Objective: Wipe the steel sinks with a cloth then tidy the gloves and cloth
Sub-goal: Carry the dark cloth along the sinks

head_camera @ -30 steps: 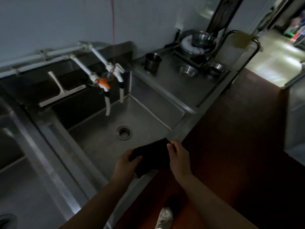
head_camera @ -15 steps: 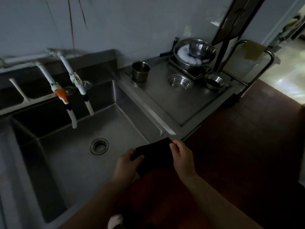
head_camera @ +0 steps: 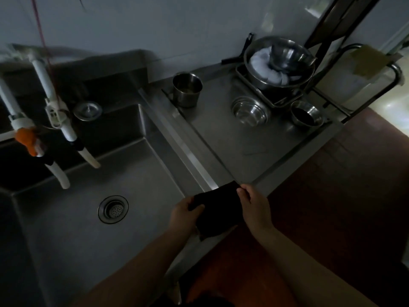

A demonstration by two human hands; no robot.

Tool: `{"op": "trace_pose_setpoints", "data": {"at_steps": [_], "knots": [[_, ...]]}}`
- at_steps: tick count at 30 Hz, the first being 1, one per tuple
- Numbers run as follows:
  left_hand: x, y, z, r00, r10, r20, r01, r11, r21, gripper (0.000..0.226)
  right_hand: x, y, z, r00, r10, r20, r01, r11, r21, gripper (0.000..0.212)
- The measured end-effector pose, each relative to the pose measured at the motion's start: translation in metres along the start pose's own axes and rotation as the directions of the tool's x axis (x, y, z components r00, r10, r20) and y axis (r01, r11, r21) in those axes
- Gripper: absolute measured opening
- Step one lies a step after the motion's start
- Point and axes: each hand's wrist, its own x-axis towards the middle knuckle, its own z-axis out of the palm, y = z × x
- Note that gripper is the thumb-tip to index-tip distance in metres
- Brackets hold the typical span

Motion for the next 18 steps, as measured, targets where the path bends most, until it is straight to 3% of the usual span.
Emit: {"op": "trace_pose_setpoints", "data": {"at_steps": [8,14,18], "knots": [[0.065,-0.001,0.009,0.991,-0.107,-0.085,0.110,0.993,0.041,0.008,0.074,0.015,0.030,0.983,0.007,0.186,0.003,0.999,-0.053,0.034],[0.090,-0.002,0.017,0.970,-0.171,-0.174,0.170,0.985,-0.019,0.013,0.113,0.023,0.041,0.962,-0.145,0.232,0.145,0.989,0.013,0.028],[0.097,-0.001,0.024,0.951,-0.218,-0.221,0.210,0.976,-0.058,0.009,0.135,0.030,0.044,0.919,-0.173,0.353,0.181,0.983,0.011,0.025]]}}
